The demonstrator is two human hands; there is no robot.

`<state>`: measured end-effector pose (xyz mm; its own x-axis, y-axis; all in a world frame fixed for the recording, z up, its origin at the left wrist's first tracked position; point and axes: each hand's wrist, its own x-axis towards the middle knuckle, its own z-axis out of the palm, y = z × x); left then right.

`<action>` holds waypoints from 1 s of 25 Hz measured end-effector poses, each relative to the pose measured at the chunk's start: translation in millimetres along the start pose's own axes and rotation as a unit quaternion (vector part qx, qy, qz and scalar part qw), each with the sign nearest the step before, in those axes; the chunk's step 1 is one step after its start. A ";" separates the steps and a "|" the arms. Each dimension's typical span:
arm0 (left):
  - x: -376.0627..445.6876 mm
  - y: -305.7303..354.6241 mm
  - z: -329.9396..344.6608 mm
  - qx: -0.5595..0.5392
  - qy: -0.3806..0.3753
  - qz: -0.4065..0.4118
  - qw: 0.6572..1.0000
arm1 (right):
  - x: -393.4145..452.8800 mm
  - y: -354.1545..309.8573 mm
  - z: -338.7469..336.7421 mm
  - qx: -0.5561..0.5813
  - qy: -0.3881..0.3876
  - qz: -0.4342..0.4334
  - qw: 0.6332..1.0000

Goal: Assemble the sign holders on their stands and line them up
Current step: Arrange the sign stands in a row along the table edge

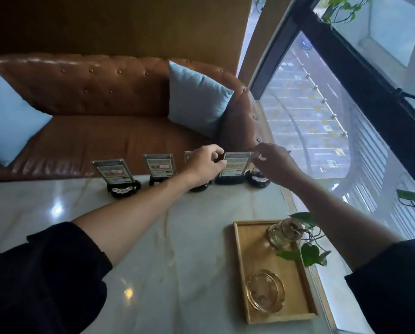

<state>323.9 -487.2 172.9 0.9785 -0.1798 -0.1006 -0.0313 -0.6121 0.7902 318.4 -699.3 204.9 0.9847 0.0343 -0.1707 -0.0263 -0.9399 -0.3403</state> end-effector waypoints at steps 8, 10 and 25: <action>64.8 21.7 76.8 -0.003 -0.064 -0.090 0.994 | 56.8 73.6 8.2 -0.004 0.064 -0.027 0.998; 74.3 21.4 92.1 0.012 -0.083 -0.109 0.991 | 67.7 89.5 17.1 -0.012 0.065 -0.007 0.998; 90.4 17.9 117.4 0.126 0.034 -0.093 0.987 | 96.0 124.9 50.9 -0.002 0.055 -0.012 0.998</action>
<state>387.9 -604.8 107.0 0.9834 0.0001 -0.1814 0.1081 -0.8033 0.5856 400.8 -796.2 98.9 0.9980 0.0206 -0.0602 -0.0010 -0.9407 -0.3392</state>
